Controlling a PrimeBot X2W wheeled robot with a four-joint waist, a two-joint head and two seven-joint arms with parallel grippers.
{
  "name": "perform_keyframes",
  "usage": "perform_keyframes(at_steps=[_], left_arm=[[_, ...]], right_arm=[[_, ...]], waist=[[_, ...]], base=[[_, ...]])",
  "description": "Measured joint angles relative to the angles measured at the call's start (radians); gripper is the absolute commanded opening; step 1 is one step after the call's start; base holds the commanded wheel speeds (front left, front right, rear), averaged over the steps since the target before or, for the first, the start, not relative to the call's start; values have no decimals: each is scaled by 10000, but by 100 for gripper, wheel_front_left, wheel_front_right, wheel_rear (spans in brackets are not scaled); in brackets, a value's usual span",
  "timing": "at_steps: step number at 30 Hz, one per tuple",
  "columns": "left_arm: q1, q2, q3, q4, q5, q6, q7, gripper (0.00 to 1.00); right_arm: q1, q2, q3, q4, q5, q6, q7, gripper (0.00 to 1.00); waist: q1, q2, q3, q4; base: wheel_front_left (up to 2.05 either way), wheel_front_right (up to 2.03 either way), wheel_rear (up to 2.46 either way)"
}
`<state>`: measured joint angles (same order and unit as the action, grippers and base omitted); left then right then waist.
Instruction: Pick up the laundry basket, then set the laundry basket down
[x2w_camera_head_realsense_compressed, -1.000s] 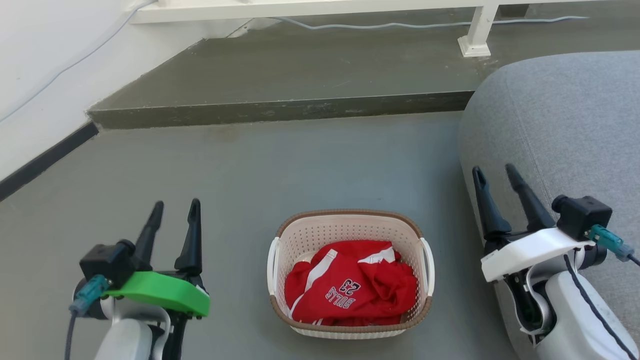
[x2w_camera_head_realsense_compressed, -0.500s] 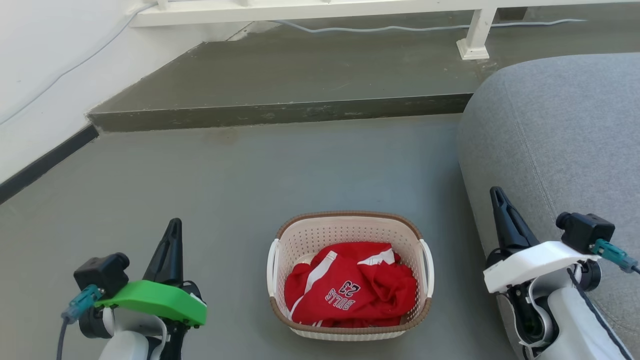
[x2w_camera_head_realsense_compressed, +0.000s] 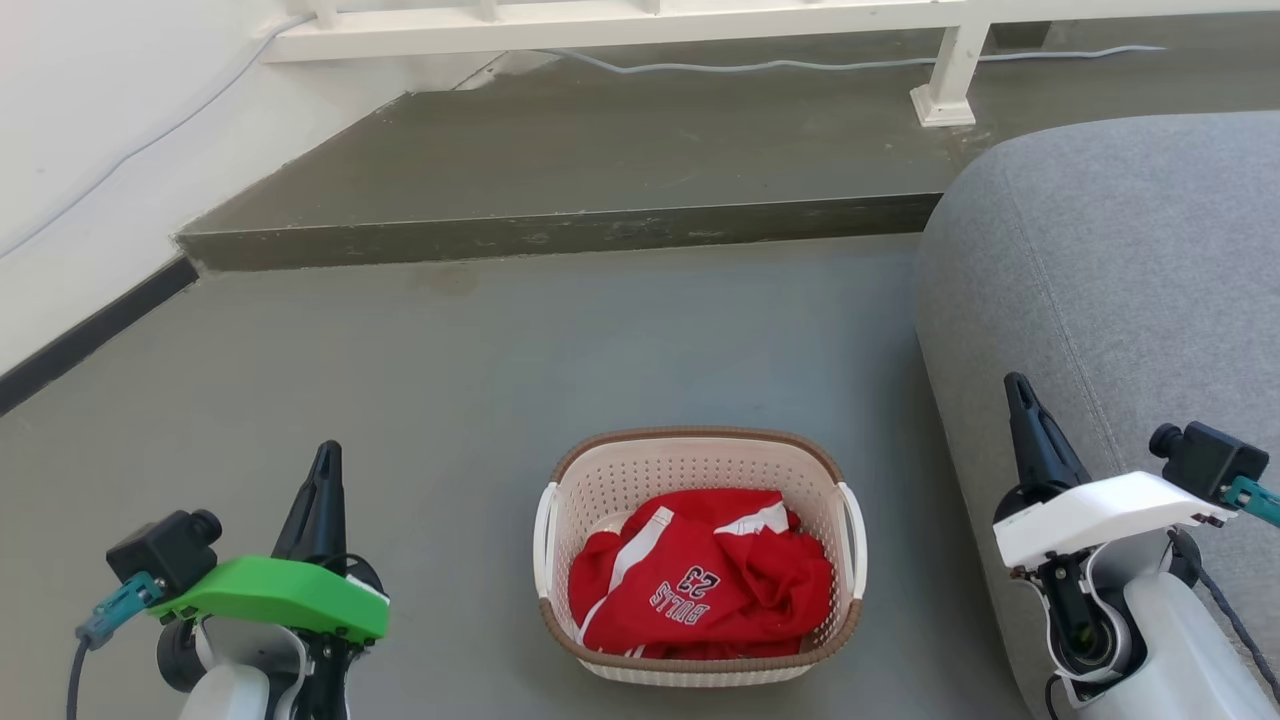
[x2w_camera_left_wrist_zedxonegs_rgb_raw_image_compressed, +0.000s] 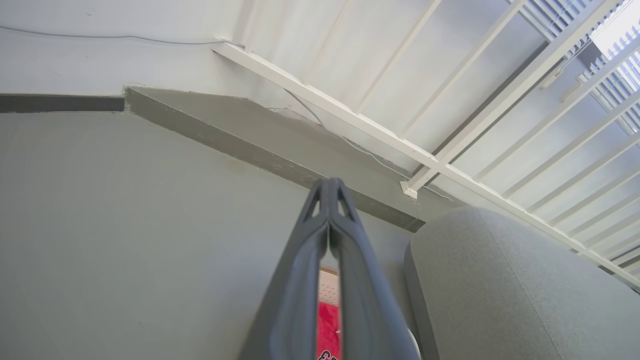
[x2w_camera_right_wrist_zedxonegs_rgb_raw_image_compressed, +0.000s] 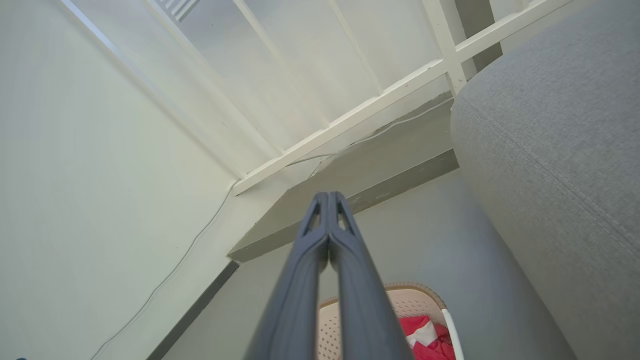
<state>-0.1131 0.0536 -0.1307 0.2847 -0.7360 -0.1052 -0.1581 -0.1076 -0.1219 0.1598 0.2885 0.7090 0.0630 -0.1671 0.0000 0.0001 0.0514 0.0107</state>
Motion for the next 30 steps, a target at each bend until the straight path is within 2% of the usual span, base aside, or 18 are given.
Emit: perform_keyframes(at_steps=[30], left_arm=[[11, -54, 779, -4, -3306, -17, 1058, 0]], right_arm=[[4, 295, -1127, -2, 3501, 198, 1074, 0]], waist=[[0, 0, -191, -41]], base=[[0, 0, 0]])
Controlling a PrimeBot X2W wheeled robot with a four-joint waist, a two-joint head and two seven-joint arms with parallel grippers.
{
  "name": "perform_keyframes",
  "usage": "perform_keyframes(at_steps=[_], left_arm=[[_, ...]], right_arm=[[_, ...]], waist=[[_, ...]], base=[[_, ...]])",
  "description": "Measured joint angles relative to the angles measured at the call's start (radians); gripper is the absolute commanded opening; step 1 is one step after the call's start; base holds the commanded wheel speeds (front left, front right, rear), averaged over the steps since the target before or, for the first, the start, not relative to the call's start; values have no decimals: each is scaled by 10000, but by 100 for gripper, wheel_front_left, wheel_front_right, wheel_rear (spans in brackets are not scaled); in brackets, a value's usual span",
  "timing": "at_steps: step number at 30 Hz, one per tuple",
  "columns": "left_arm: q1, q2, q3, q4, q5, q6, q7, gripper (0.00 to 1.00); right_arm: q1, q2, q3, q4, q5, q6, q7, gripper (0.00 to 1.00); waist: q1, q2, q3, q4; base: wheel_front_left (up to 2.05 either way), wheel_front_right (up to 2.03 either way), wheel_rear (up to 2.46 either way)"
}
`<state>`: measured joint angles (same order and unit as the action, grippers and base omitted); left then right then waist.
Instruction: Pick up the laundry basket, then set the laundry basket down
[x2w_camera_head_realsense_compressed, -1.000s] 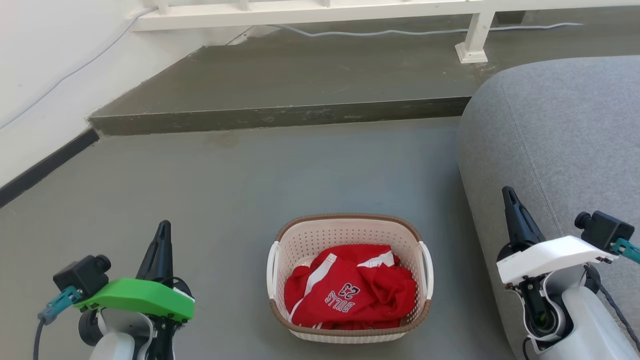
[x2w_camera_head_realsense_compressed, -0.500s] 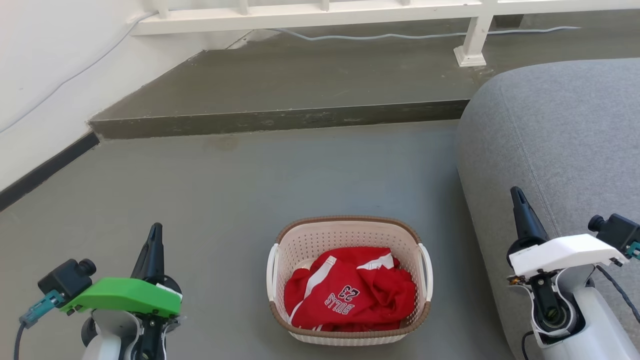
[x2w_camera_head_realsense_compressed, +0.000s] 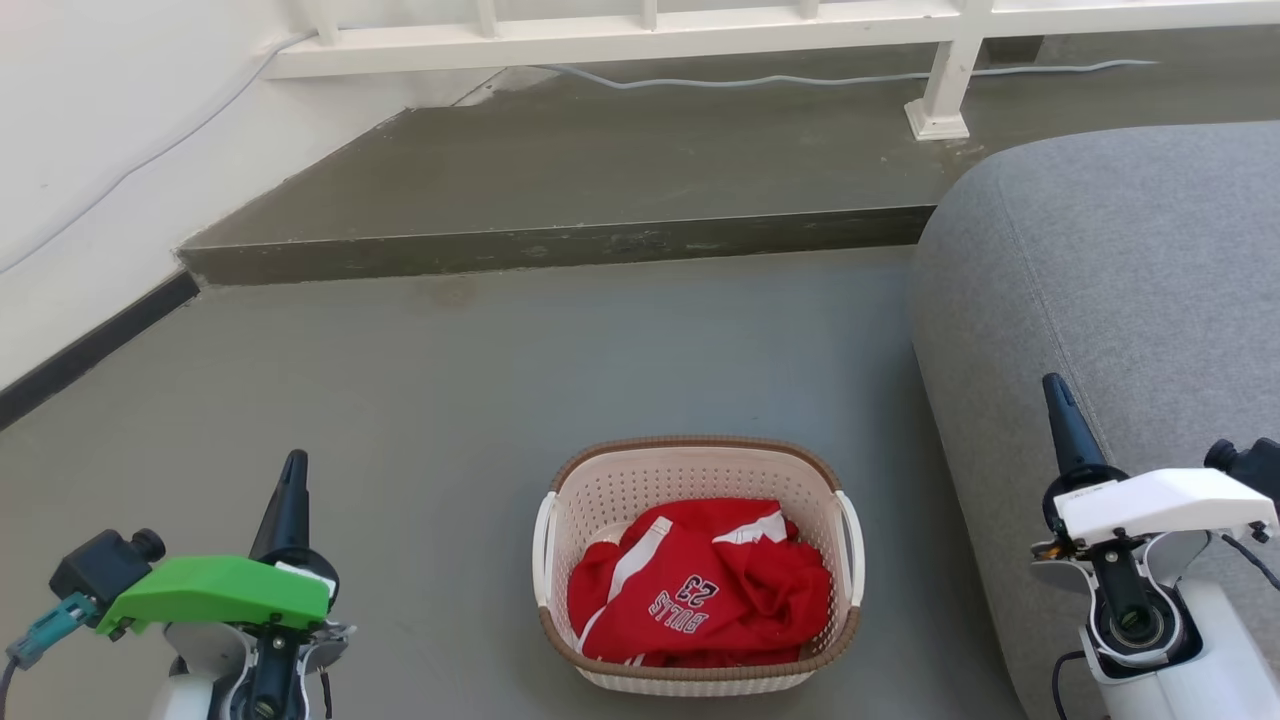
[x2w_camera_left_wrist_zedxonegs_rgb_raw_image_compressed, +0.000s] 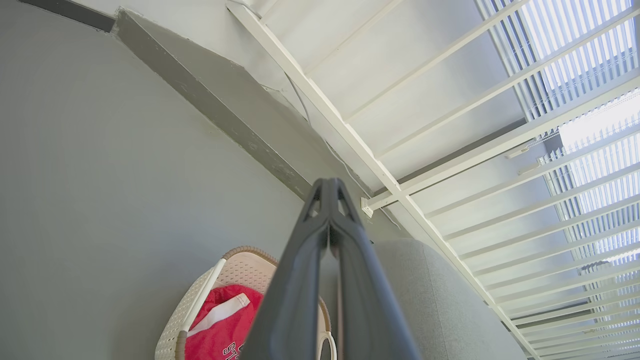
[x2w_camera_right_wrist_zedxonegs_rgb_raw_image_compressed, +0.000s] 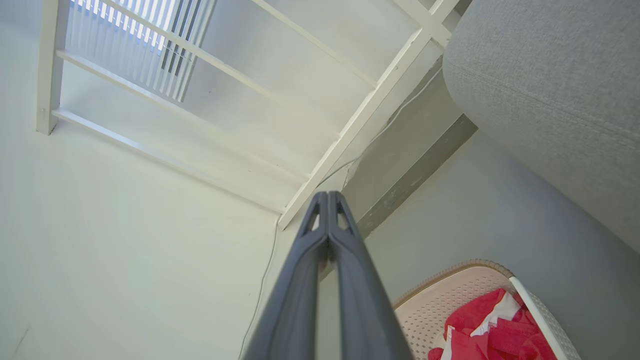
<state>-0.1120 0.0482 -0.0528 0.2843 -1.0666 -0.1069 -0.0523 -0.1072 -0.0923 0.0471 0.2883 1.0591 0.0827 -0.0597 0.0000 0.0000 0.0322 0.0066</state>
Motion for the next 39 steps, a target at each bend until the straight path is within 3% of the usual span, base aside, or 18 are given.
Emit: perform_keyframes(at_steps=[39], left_arm=[[105, -65, 1133, -21, -4353, -88, 1350, 0]], right_arm=[[137, 359, -1430, -15, 4481, 311, 1327, 0]], waist=[[0, 0, -248, -55]], base=[[0, 0, 0]])
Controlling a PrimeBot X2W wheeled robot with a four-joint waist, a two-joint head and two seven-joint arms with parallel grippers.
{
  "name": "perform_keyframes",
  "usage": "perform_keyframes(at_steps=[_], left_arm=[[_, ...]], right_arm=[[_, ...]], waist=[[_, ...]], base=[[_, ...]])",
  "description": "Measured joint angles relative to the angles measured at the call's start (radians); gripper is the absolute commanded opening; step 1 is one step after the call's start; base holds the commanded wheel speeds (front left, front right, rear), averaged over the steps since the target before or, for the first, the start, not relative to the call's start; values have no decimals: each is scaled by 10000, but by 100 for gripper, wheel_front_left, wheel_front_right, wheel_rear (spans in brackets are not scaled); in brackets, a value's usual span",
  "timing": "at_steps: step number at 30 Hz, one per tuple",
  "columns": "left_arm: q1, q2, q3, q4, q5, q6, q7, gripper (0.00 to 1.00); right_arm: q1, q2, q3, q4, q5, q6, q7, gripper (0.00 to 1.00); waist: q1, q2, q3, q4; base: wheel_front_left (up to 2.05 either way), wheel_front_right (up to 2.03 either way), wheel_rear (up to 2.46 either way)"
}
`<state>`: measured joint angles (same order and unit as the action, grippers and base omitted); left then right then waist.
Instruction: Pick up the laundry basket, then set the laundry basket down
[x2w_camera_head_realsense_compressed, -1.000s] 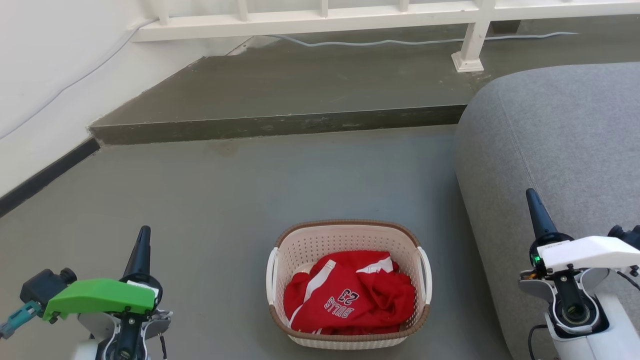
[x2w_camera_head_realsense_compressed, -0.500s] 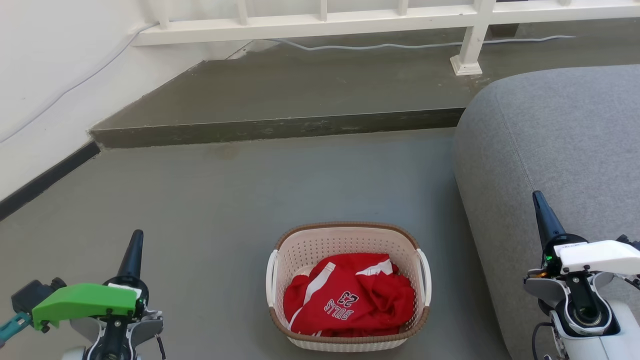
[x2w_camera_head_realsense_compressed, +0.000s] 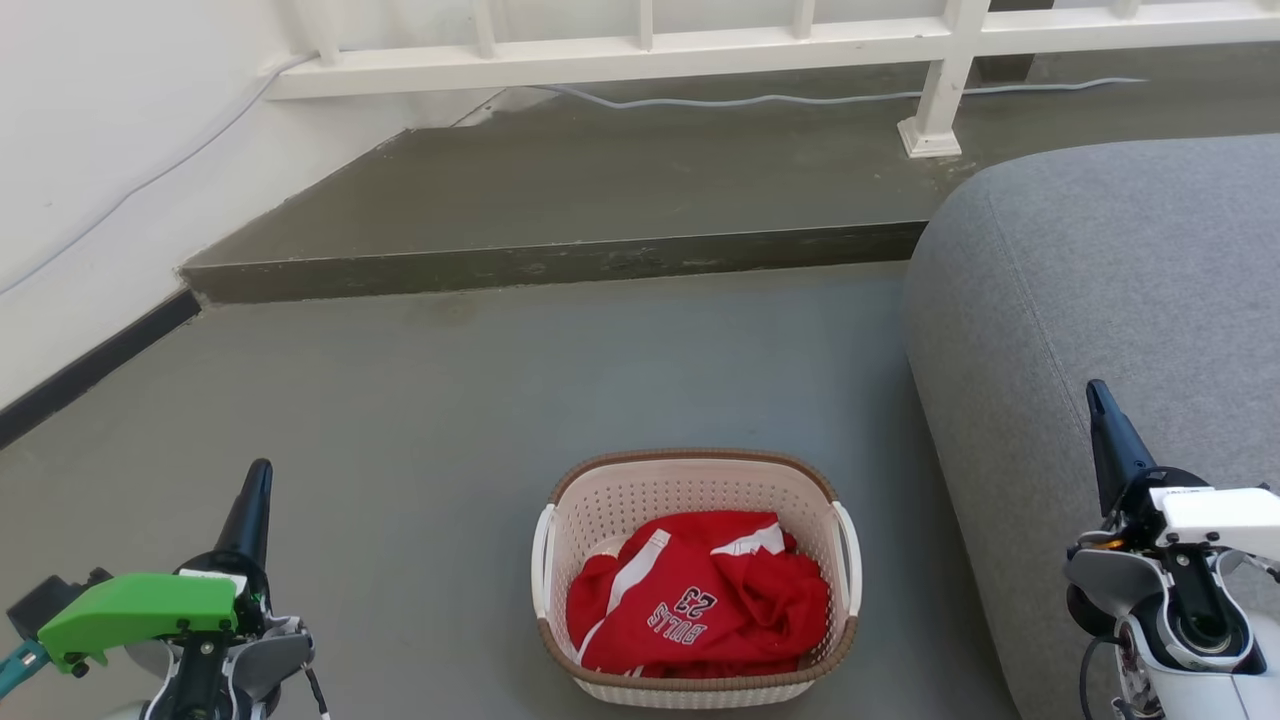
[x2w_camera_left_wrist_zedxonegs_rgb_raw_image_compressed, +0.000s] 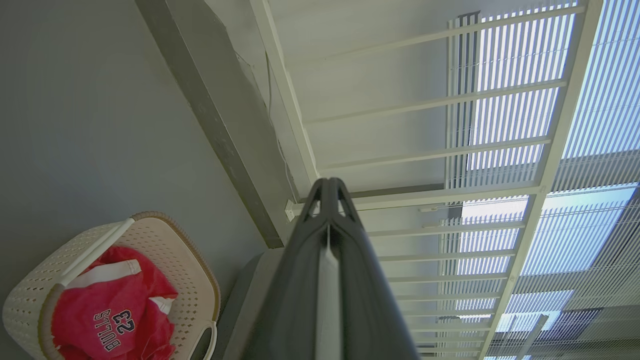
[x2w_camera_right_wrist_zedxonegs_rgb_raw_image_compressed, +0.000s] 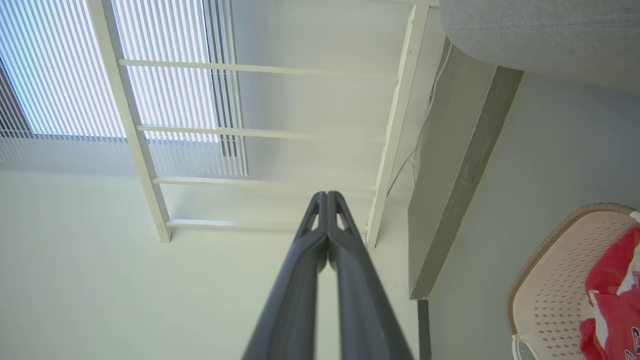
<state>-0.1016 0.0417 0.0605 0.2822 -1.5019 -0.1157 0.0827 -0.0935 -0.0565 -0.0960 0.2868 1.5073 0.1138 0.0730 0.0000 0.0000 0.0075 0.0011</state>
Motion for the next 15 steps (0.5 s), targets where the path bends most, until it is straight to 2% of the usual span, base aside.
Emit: perform_keyframes(at_steps=[8, 15], left_arm=[[2, -19, 161, -8, -880, -73, 278, 0], [3, -33, 222, -10, -999, -73, 305, 0]], right_arm=[[3, 111, -291, -8, 934, 6, 265, 0], [6, 134, -309, -12, 961, 6, 293, 0]], waist=[[0, 0, -48, -11], [0, 0, -48, -11]], base=[[0, 0, 0], [0, 0, 0]])
